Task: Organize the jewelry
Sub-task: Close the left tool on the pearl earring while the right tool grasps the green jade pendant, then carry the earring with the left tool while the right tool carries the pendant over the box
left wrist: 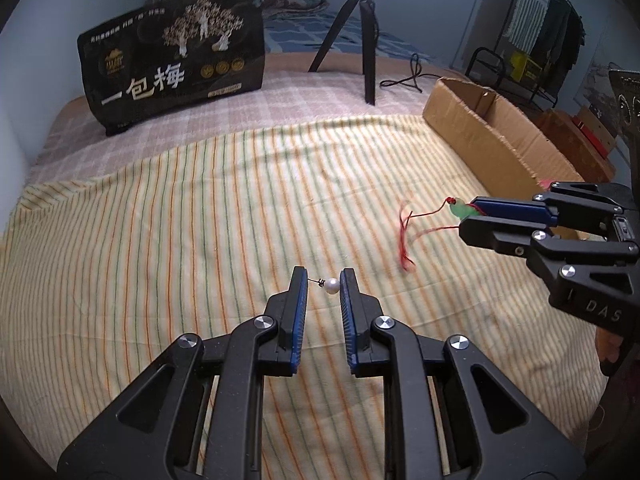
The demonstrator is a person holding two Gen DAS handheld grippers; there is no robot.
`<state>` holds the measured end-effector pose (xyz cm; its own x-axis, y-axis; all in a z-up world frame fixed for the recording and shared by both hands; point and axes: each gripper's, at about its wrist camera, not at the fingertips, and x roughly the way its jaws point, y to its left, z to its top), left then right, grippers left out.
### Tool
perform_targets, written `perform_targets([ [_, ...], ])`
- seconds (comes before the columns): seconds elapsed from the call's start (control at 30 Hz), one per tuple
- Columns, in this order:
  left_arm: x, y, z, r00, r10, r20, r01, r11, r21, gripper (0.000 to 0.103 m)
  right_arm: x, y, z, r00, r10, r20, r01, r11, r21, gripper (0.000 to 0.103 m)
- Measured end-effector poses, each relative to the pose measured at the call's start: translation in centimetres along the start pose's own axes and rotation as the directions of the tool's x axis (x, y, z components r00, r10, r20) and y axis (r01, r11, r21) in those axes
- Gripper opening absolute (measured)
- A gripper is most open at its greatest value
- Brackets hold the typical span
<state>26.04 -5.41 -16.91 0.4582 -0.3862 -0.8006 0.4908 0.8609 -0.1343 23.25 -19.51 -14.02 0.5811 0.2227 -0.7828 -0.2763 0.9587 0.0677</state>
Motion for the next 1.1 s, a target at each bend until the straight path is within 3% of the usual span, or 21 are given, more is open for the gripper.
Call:
perform_targets([
  [0.6, -3.5, -5.3, 3.1, 0.998, -0.027, 0.065, 0.022, 0.997, 0.078, 0.016, -8.1, -3.6, 0.8, 0.994, -0.042, 0.099, 0.040, 0.999, 0.020, 0.014],
  [1.1, -2.7, -11.4, 6.9, 0.991, -0.100, 0.089, 0.087, 0.986, 0.143, 0.016, -13.4, -10.9, -0.1, 0.978, -0.139, 0.154, 0.119, 0.984, 0.130, 0.014],
])
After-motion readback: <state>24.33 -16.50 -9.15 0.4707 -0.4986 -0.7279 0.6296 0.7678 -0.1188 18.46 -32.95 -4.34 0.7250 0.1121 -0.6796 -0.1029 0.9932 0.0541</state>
